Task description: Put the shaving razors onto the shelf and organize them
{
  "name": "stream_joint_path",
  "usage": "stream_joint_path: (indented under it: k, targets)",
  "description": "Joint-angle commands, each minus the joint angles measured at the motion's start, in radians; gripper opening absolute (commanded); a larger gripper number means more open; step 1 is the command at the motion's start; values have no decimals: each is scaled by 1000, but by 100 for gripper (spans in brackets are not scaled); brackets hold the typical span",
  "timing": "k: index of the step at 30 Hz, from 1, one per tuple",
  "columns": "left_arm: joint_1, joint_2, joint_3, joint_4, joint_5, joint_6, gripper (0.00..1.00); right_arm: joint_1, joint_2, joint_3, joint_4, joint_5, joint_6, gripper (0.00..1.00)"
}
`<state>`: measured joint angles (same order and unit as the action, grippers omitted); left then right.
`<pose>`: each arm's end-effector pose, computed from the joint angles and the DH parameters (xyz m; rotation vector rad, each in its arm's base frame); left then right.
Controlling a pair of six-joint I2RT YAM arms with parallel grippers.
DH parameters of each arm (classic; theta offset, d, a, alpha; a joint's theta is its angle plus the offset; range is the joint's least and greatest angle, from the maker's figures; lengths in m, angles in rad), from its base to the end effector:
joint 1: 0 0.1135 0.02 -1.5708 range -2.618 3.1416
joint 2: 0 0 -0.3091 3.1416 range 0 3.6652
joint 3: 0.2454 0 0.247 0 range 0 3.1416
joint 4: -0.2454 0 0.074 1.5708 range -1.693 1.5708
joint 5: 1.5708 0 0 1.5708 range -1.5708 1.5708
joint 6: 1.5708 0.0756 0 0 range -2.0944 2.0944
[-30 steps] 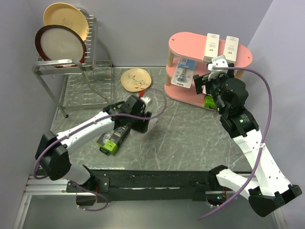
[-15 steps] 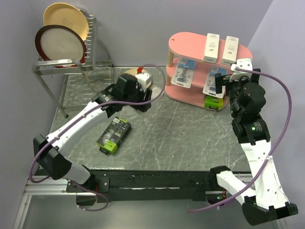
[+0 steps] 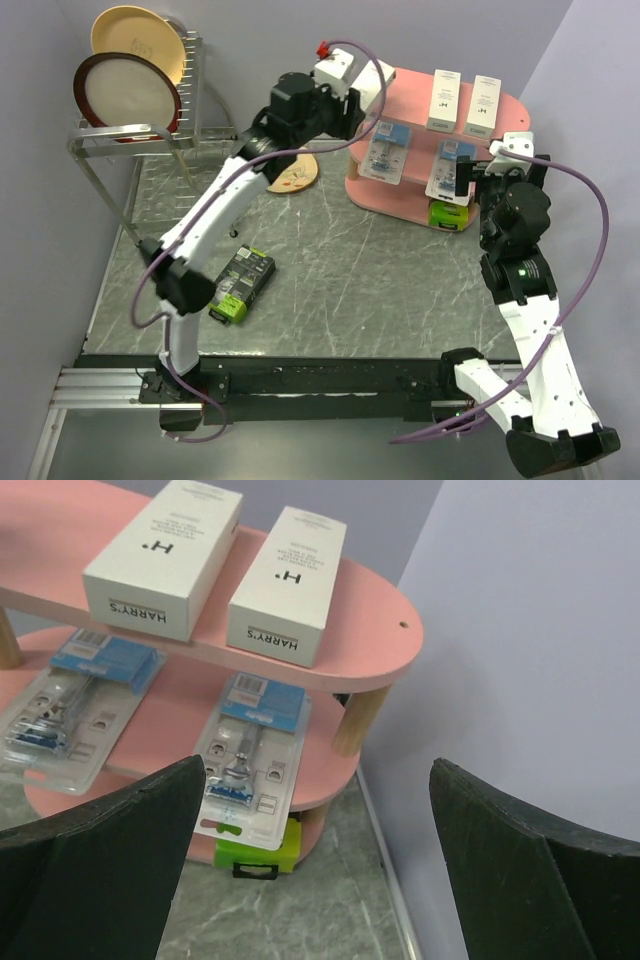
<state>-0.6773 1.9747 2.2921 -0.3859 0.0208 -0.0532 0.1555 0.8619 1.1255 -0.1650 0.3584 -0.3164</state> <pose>0.3883 -0.3143 0.5193 0.5283 1.5849 -0.5734 0.1805 0.0015 0.4827 -0.0575 1.4897 -0.3936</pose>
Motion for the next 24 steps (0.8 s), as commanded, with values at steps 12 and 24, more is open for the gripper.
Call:
stream_joint_path:
  k: [12,24]
  targets:
    - [-64,242,279,306,-79,-4,43,-109,34,40,-25,-61,69,100]
    - [-41,331,319,478,-108,12,44,-129,83,73,-84,-72,131,100]
